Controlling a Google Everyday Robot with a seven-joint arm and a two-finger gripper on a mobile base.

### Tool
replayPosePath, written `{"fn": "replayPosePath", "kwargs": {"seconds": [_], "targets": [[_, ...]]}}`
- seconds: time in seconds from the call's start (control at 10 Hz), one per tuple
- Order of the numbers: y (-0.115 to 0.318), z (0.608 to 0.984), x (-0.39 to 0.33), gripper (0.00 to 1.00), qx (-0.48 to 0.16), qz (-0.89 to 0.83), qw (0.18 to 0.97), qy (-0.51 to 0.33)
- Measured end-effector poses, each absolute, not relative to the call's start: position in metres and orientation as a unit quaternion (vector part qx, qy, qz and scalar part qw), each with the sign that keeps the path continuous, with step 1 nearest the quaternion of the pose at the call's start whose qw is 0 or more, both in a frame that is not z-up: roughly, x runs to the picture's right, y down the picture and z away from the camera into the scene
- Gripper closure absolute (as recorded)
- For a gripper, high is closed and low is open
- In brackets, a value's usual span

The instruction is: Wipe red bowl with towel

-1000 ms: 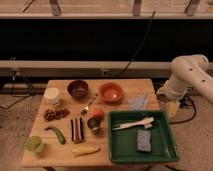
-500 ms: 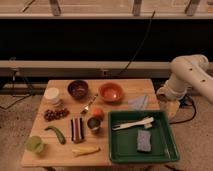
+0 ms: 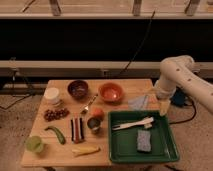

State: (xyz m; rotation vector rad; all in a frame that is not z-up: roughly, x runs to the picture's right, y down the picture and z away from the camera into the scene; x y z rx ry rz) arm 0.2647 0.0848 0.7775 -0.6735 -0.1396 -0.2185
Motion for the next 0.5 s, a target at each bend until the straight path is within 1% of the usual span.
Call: {"fn": "replayPosePath", "kwargs": {"seconds": [0.2, 0.5], "targets": [[0.072, 0.810, 0.243, 0.20, -0.316, -0.119, 0.939, -0.070], [0.049, 0.835, 0.241, 0.20, -0.292, -0.128, 0.945, -0.071]]}}
